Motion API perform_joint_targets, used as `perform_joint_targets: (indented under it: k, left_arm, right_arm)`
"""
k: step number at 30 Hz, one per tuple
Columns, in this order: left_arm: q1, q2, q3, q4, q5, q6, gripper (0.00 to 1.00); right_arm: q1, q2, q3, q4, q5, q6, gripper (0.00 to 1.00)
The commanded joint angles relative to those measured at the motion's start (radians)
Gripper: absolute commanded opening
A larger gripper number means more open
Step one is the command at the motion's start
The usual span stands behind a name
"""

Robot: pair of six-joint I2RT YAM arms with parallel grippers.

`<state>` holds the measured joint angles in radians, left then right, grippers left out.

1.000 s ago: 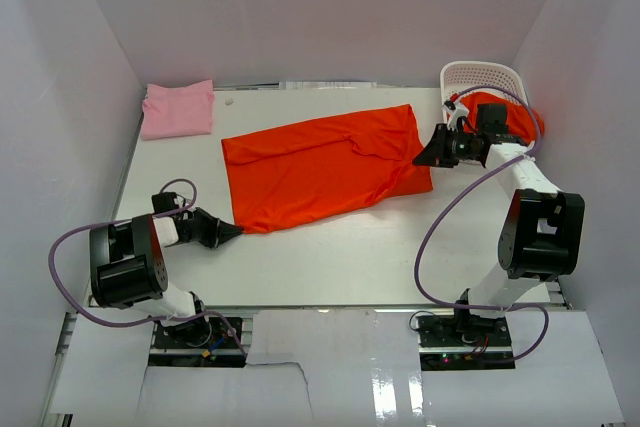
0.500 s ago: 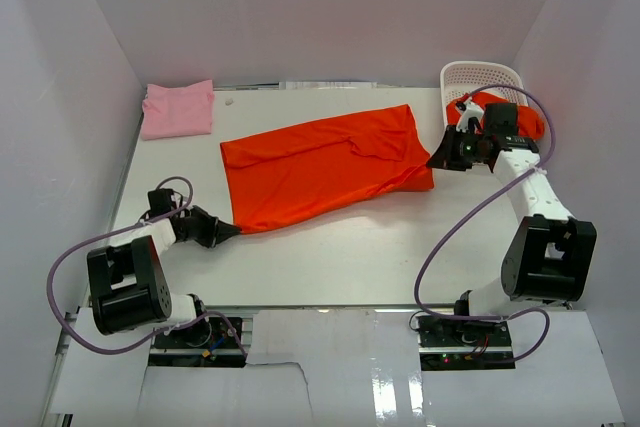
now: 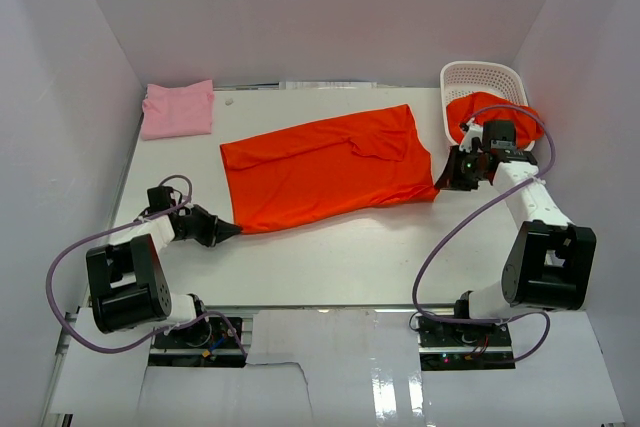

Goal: Fold and stack the t-shirts

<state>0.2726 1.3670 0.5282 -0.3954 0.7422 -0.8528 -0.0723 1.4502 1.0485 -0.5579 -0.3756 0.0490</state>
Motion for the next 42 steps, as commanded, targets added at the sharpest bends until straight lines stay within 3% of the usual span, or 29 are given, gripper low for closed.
perform_joint_targets:
  k: [1, 12, 20, 29, 42]
  left_arm:
    - [0.0, 0.01, -0.005, -0.017, 0.019, 0.011, 0.0]
    - [0.043, 0.037, -0.043, 0.007, 0.048, 0.006, 0.0]
    - [0.05, 0.007, -0.039, -0.003, 0.046, 0.008, 0.0]
    - [0.05, 0.01, 0.016, -0.011, 0.051, -0.015, 0.0]
    - [0.048, 0.035, 0.104, -0.011, 0.014, -0.052, 0.0]
  right_arm:
    - [-0.026, -0.004, -0.011, 0.027, 0.067, 0.026, 0.08]
    - [-0.133, -0.001, -0.082, 0.125, 0.06, 0.103, 0.08]
    - [-0.135, -0.042, -0.094, 0.147, -0.003, 0.098, 0.08]
    - [-0.112, -0.007, -0.009, 0.128, -0.091, 0.084, 0.08]
    - [-0.103, 0.078, 0.179, 0.122, -0.078, 0.084, 0.08]
